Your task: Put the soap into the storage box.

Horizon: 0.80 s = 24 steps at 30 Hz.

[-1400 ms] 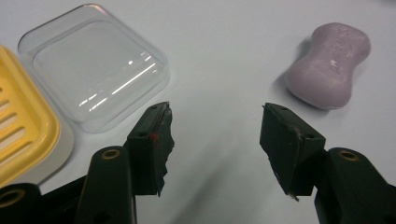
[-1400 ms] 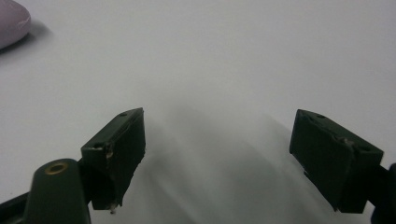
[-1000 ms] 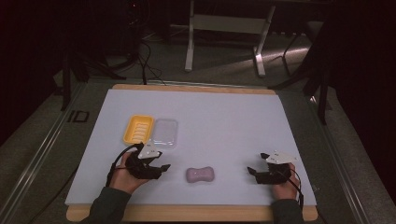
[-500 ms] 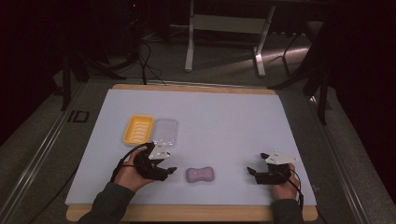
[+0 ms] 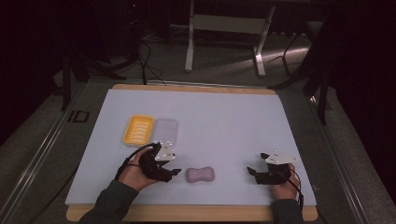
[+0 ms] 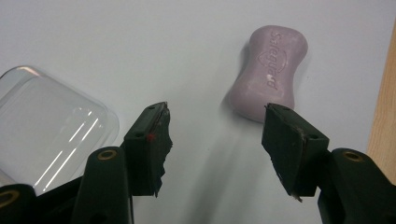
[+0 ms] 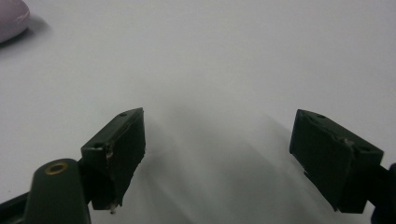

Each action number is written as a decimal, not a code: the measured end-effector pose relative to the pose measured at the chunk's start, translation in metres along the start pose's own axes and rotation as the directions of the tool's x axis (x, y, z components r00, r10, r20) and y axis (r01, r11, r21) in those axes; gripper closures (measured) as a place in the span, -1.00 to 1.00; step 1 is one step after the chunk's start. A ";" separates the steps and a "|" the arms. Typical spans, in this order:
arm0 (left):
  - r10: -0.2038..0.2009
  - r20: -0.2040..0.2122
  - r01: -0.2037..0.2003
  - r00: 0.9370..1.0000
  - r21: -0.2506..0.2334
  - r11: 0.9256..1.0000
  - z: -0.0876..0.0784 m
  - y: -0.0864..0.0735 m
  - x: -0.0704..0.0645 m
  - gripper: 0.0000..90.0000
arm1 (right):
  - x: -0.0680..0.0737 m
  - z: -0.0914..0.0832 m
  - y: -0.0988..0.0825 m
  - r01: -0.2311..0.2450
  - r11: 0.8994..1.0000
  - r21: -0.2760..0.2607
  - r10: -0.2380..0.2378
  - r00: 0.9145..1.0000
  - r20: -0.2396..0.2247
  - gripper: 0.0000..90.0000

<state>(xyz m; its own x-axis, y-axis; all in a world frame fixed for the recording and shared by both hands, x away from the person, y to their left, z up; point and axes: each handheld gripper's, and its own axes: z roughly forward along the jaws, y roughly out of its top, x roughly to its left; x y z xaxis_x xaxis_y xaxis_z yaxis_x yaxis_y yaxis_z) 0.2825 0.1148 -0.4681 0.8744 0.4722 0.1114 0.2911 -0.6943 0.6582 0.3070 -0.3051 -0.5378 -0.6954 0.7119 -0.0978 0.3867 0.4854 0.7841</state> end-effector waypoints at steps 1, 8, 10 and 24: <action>0.002 0.001 -0.002 1.000 0.000 1.000 0.000 0.001 0.000 -0.07 | 0.000 0.000 0.000 0.000 1.000 0.000 0.000 1.000 0.001 -0.60; 0.023 0.013 -0.024 1.000 0.013 1.000 0.002 0.008 -0.001 -0.06 | 0.000 0.000 0.000 0.001 1.000 0.001 -0.001 1.000 0.001 -0.60; 0.031 0.022 -0.032 0.999 0.018 0.999 0.003 0.009 -0.002 -0.06 | 0.000 0.000 0.000 0.003 1.000 0.001 -0.003 1.000 0.002 -0.60; 0.066 0.038 -0.068 0.997 0.028 0.997 0.010 0.020 -0.006 -0.13 | 0.000 0.000 0.000 0.001 1.000 0.000 -0.001 1.000 0.001 -0.60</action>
<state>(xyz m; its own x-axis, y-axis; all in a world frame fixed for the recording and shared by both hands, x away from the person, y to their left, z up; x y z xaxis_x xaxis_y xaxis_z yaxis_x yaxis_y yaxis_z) 0.2869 0.0930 -0.4634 0.9061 0.4038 0.1261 0.2423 -0.7398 0.6277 0.3071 -0.3050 -0.5379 -0.6952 0.7120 -0.0988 0.3864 0.4861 0.7839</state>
